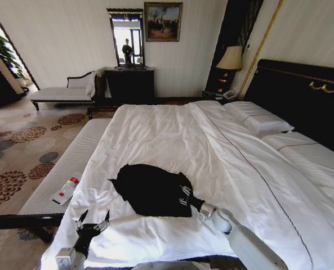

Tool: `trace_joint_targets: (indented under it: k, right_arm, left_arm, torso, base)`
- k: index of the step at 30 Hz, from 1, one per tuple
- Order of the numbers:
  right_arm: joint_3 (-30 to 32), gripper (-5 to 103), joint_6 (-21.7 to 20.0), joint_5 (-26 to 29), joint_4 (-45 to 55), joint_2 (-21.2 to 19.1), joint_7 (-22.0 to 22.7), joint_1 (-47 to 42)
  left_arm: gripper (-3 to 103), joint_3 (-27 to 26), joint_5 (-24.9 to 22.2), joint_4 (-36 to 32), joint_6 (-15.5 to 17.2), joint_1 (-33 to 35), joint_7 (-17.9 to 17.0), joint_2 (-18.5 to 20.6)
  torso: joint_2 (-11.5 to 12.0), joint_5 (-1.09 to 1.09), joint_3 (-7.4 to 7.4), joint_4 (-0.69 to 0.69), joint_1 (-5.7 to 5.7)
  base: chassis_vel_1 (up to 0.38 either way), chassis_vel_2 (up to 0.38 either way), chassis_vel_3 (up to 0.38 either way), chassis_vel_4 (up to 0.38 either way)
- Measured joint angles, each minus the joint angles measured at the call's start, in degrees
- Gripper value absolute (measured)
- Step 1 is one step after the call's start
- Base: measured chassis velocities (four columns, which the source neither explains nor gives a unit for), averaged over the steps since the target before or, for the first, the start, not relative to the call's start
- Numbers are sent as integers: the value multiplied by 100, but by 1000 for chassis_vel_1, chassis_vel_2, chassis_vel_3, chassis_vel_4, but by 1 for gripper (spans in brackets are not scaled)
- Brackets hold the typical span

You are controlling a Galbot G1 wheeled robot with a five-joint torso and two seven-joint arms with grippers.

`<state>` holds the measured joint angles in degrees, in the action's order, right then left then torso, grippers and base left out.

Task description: Fold the clothes on the bed.

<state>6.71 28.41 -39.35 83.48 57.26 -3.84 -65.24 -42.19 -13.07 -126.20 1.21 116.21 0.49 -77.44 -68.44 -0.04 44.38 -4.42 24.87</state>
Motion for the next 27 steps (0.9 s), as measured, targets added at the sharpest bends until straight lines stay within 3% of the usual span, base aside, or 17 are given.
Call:
trace_joint_targets:
  k: [2, 5, 7, 9, 12, 18, 21, 22, 24, 27]
  right_arm:
    - [18, 85, 64, -18, 3, 16, 48, 41]
    - [14, 75, 78, 8, 13, 17, 69, 86]
    - [13, 75, 81, 9, 12, 15, 71, 99]
    - [10, 59, 105, 27, 2, -1, 74, 133]
    - [12, 54, 109, 64, 11, -18, 74, 136]
    - [30, 27, 112, 93, 67, -48, 60, 104]
    - [30, 21, 121, 93, 5, -53, 63, 123]
    - [30, 10, 123, 101, -26, -56, 64, 135]
    - [30, 10, 123, 113, -44, -58, 64, 143]
    - [30, 1, 128, 156, -95, -62, 58, 161]
  left_arm:
    - [100, -7, 0, -7, -2, 1, 0, 0]
    - [100, -15, -1, -8, -17, 2, 0, -7]
    - [100, -16, -2, -8, -21, 2, 0, -9]
    - [100, -16, -2, -7, -32, 5, -1, -16]
    - [100, -16, -1, -10, -33, 6, -1, -19]
    - [100, -32, -19, -2, -35, -55, -7, -32]
    - [100, -31, -29, 3, -24, -72, -8, -24]
    - [100, -30, -39, 4, -18, -77, -8, -17]
    - [100, -30, -43, 8, -14, -80, -8, -8]
    - [100, -14, -51, 36, -2, -90, -6, 53]
  torso:
    - [0, -1, 0, 1, 0]
    - [1, 0, 0, 1, 0]
    - [1, 0, 0, 1, 0]
    - [0, 0, 0, 1, 0]
    - [1, 0, 0, 1, 0]
    - [0, -1, 0, 0, 0]
    - [1, 0, 0, 0, 0]
    - [0, 0, 0, 0, 0]
    - [0, 0, 0, 1, 0]
    - [1, 0, 0, 1, 0]
  base:
    - [0, 0, 0, 0]
    - [0, 0, 0, 0]
    - [0, 0, 0, 0]
    - [0, 0, 0, 0]
    - [0, 0, 0, 0]
    - [0, 0, 0, 0]
    - [0, 0, 0, 0]
    - [0, 0, 0, 0]
    - [0, 0, 0, 0]
    - [0, 0, 0, 0]
